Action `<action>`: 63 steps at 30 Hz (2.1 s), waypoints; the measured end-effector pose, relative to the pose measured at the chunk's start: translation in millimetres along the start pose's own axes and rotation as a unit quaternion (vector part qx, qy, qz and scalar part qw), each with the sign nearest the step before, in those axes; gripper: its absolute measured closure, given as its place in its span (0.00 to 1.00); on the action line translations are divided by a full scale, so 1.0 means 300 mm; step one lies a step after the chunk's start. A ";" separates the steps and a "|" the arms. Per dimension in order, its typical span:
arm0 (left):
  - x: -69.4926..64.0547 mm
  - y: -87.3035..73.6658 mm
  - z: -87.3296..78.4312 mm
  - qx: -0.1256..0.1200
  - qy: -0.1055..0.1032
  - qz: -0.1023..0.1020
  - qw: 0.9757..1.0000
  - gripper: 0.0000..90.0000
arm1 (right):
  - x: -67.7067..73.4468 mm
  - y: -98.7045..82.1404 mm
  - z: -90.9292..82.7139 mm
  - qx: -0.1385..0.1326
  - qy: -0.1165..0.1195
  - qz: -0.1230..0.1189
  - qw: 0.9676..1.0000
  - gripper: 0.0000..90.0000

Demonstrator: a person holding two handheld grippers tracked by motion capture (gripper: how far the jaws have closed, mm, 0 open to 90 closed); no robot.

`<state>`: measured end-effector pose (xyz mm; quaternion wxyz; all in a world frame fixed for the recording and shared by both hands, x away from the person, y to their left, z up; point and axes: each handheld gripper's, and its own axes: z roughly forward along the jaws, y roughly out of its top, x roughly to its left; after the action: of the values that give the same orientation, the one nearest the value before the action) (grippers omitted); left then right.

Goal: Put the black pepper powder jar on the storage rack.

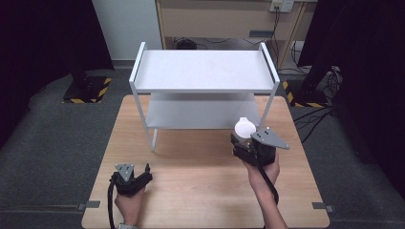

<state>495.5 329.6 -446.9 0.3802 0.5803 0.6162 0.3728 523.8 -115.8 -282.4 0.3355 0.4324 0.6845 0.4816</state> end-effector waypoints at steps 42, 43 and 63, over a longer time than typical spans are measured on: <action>0.017 -0.011 -0.006 -0.011 -0.005 -0.020 1.000 0.14 | -0.043 0.195 0.270 0.002 -0.027 -0.001 1.000 0.34; 0.017 -0.011 -0.006 -0.011 -0.004 -0.020 1.000 0.14 | -0.044 0.196 0.275 0.003 -0.027 -0.001 1.000 0.34; 0.017 -0.012 -0.006 -0.012 -0.002 -0.026 1.000 0.14 | -0.074 0.190 0.316 0.003 -0.027 0.014 1.000 0.34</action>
<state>492.1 334.5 -449.5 0.3975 0.5605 0.6259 0.3690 631.1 -91.9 -256.9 0.3460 0.4560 0.6702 0.4724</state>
